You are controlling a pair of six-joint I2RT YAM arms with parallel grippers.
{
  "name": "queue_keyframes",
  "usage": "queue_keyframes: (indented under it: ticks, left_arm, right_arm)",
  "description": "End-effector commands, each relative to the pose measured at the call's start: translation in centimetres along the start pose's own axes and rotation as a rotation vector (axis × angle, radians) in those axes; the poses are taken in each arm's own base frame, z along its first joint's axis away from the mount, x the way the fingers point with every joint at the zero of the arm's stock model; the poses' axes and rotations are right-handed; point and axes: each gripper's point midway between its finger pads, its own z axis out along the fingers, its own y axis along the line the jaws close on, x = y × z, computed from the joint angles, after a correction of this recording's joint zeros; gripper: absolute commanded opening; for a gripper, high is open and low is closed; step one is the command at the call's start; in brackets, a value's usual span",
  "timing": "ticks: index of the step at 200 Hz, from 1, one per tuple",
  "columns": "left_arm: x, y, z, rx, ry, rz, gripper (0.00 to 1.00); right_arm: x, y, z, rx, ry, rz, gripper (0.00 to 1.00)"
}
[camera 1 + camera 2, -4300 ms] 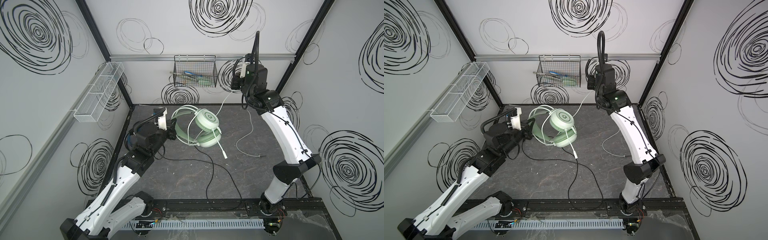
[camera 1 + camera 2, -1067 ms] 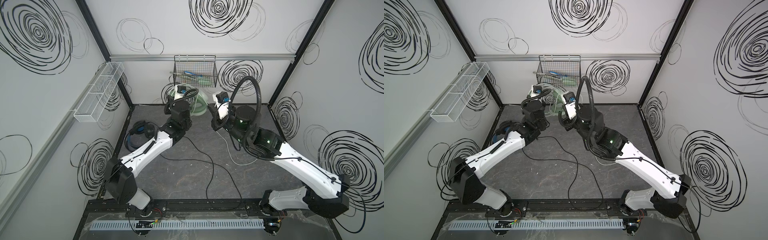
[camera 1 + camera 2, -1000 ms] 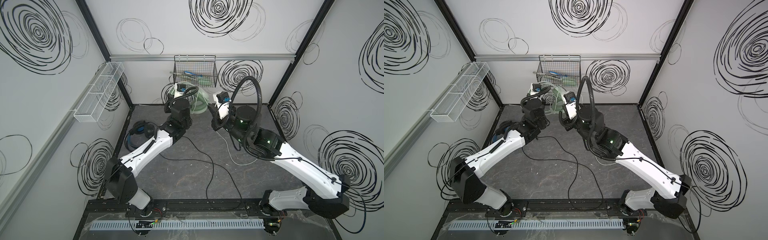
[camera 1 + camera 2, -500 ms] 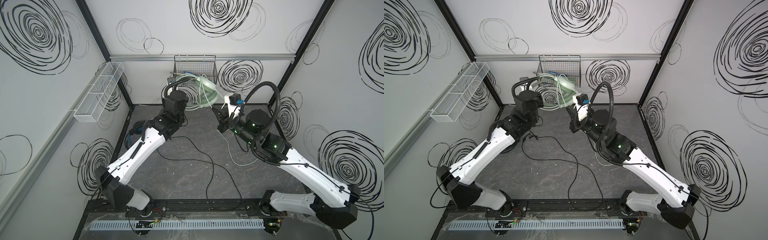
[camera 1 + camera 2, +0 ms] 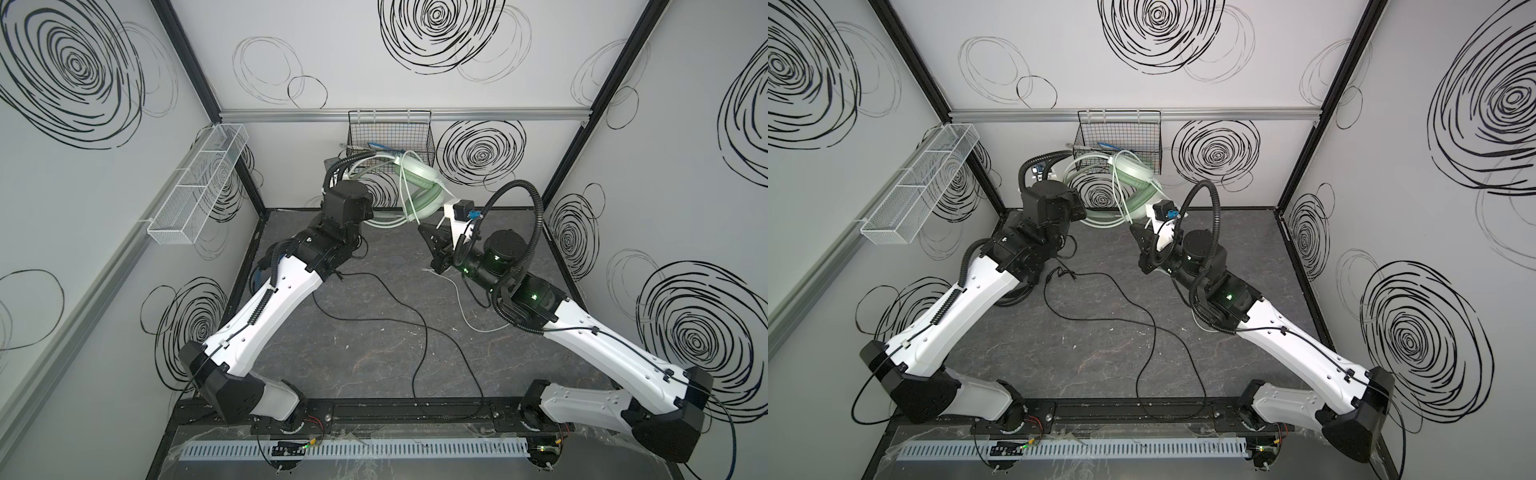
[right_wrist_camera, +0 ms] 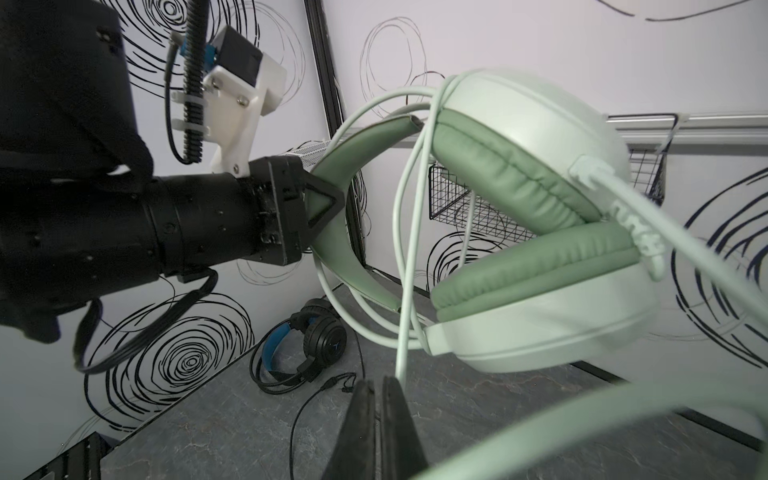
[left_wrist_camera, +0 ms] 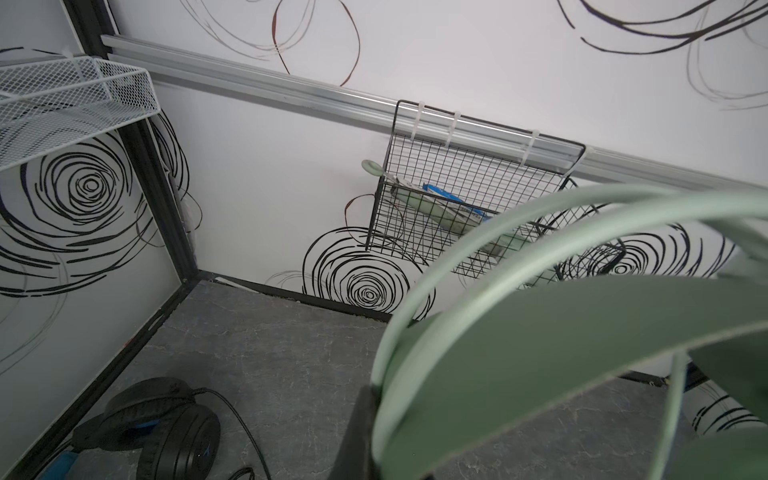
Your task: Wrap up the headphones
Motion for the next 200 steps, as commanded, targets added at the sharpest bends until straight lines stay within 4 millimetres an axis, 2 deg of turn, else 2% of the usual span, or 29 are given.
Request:
queue_keyframes:
  ticks: [1, 39, 58, 88, 124, 150, 167, 175, 180, 188, 200]
  left_arm:
    - [-6.6, -0.5, -2.0, 0.102, -0.145, -0.257, 0.00]
    - [-6.7, -1.6, -1.6, 0.179, -0.108, -0.337, 0.00]
    - [-6.8, -1.9, -1.4, 0.180, -0.109, -0.332, 0.00]
    - [-6.9, -2.3, -1.3, 0.194, -0.108, -0.329, 0.00]
    - [-6.9, -2.5, -1.3, 0.193, -0.104, -0.310, 0.00]
    - [-7.1, -2.4, -1.0, 0.174, -0.110, -0.273, 0.00]
    - [-7.2, -2.2, -0.6, 0.154, -0.119, -0.231, 0.00]
    - [-7.2, -2.0, -0.3, 0.141, -0.120, -0.213, 0.00]
    - [-7.1, -2.0, 0.0, 0.140, -0.120, -0.205, 0.00]
    - [-7.0, -1.9, 0.4, 0.136, -0.121, -0.197, 0.00]
    - [-7.0, -1.9, 1.3, 0.148, -0.110, -0.187, 0.00]
  right_arm:
    - [-0.8, 0.8, -0.6, -0.075, -0.047, 0.073, 0.09]
    - [-1.5, -0.2, -1.3, -0.081, -0.094, 0.112, 0.22]
    - [-1.8, -1.4, -1.8, -0.059, -0.117, 0.150, 0.26]
    - [-1.2, -4.0, -2.4, -0.013, -0.132, 0.243, 0.30]
    - [-0.4, -5.8, -2.4, -0.050, -0.131, 0.350, 0.43]
    - [1.2, -5.6, -1.4, -0.077, -0.038, 0.398, 0.61]
    - [3.1, -6.6, -0.5, -0.037, 0.079, 0.489, 0.69]
    - [3.6, -7.4, -0.3, -0.007, 0.121, 0.559, 0.73]
    - [4.2, -8.1, -0.3, 0.015, 0.153, 0.630, 0.79]
    - [4.7, -9.3, -0.3, 0.043, 0.196, 0.772, 1.00]
    - [5.6, -10.4, -0.4, 0.065, 0.247, 0.950, 0.97]
